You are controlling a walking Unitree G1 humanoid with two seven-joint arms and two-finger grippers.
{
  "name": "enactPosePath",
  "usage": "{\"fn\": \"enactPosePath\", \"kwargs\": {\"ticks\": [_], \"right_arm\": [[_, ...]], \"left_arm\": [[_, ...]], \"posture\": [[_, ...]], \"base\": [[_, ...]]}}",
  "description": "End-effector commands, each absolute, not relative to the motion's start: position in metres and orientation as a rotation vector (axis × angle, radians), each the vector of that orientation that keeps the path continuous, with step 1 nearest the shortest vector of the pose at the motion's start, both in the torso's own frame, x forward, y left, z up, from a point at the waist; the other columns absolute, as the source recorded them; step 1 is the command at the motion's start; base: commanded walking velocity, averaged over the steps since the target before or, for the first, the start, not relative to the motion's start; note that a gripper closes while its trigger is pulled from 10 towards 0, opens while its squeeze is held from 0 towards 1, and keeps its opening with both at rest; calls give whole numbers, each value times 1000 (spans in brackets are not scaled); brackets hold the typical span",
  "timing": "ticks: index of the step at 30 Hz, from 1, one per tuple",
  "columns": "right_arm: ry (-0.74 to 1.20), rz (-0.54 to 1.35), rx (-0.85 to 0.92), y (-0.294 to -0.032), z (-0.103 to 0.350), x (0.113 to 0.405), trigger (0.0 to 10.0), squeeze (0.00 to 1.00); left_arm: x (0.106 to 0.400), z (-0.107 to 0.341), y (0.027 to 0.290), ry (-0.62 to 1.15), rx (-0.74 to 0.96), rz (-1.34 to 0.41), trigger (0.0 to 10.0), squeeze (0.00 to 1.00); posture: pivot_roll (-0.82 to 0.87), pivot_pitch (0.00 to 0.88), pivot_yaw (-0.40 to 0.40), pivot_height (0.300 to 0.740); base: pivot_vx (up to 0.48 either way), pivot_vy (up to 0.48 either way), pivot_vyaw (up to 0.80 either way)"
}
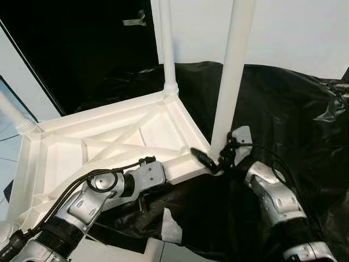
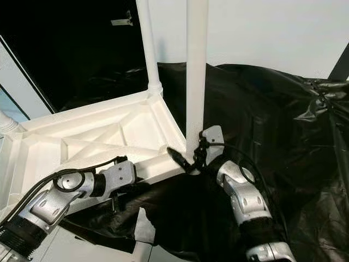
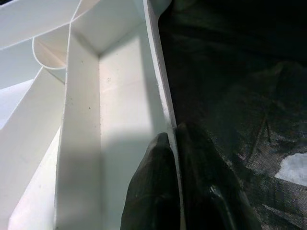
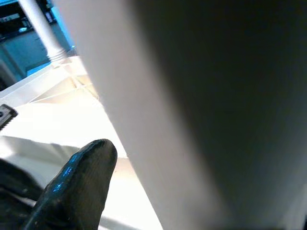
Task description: Building children table
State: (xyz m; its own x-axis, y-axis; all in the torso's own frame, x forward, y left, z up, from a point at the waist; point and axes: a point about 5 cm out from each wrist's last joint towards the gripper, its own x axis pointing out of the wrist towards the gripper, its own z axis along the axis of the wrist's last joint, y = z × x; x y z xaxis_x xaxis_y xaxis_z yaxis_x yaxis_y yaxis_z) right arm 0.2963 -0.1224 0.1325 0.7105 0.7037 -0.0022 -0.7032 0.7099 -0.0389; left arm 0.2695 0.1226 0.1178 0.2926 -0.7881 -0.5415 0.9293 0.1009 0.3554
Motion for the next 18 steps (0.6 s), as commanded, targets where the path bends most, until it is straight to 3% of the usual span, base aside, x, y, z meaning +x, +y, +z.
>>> {"fn": "enactPosePath", "kwargs": {"ticks": [1, 2, 3, 9, 10, 12, 13, 18], "right_arm": [[-17, 858, -28, -109, 135, 291, 10000, 0], [-19, 870, -30, -109, 136, 287, 10000, 0], [-13, 880, -26, -109, 136, 283, 10000, 0], [-13, 867, -40, -112, 136, 279, 10000, 0], [-20, 858, -51, -115, 137, 279, 10000, 0], [-25, 850, -61, -117, 138, 280, 10000, 0], [-25, 845, -58, -118, 138, 280, 10000, 0], [-26, 838, -51, -118, 142, 281, 10000, 0]], "left_arm": [[253, 119, 114, 261, 802, -1568, 0, 0], [252, 119, 114, 258, 807, -1569, 1333, 0], [251, 119, 113, 259, 802, -1575, 588, 0], [247, 119, 114, 263, 790, -1590, 0, 0], [249, 117, 114, 263, 809, -1569, 9451, 1000], [251, 115, 114, 262, 835, -1542, 9451, 1000], [251, 115, 114, 266, 828, -1540, 10000, 1000], [255, 117, 113, 258, 807, -1504, 10000, 1000]], "posture": [[-21, 0, 50, 740], [-15, 0, 42, 740], [-13, 0, 39, 740], [-14, 0, 37, 740], [-11, 0, 34, 740], [-11, 0, 34, 740], [-11, 0, 33, 740], [-11, 0, 30, 740]], "base": [[0, 0, 0], [0, 0, 0], [0, 0, 0], [0, 0, 0], [0, 0, 0], [0, 0, 0], [0, 0, 0], [0, 0, 0]]}}
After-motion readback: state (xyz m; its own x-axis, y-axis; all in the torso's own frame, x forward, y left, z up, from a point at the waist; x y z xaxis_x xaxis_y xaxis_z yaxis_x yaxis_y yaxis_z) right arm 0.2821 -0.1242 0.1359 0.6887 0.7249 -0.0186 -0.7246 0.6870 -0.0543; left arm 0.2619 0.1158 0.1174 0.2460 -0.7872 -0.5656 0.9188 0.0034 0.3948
